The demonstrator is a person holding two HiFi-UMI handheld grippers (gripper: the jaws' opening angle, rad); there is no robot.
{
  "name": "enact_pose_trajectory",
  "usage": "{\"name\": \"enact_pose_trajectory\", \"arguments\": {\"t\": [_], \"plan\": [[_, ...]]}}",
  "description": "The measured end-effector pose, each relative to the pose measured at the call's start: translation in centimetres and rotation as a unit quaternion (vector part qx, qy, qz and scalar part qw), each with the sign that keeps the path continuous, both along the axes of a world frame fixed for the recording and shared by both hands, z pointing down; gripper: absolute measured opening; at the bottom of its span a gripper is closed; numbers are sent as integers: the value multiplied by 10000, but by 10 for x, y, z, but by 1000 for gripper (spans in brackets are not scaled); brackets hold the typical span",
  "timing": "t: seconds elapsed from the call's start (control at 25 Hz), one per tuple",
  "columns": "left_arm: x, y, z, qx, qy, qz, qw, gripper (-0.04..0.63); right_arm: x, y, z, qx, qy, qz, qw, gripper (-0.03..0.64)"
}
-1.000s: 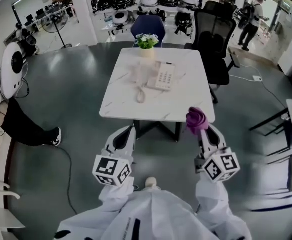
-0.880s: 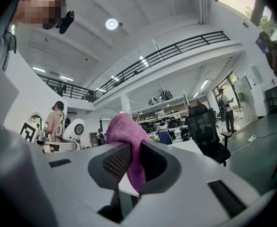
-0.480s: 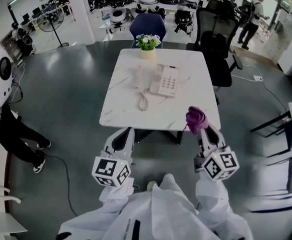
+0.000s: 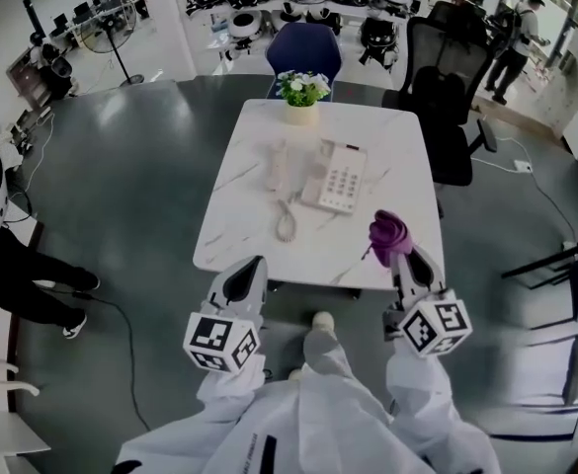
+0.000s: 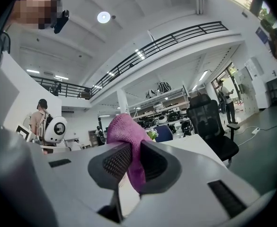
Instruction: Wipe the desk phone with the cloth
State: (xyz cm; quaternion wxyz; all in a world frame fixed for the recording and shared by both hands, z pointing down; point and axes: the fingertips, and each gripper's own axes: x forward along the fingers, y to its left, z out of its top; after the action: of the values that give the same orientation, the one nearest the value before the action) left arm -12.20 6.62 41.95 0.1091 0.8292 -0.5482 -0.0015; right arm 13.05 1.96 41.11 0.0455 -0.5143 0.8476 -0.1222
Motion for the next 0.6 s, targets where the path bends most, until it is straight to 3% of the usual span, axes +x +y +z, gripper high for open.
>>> {"name": "enact_pose_trajectory", "arguments": {"t": [0.6], "plan": [[25, -135, -2, 12, -89, -135, 9999, -2, 5, -145, 3, -46, 277, -416, 9987, 37]]}}
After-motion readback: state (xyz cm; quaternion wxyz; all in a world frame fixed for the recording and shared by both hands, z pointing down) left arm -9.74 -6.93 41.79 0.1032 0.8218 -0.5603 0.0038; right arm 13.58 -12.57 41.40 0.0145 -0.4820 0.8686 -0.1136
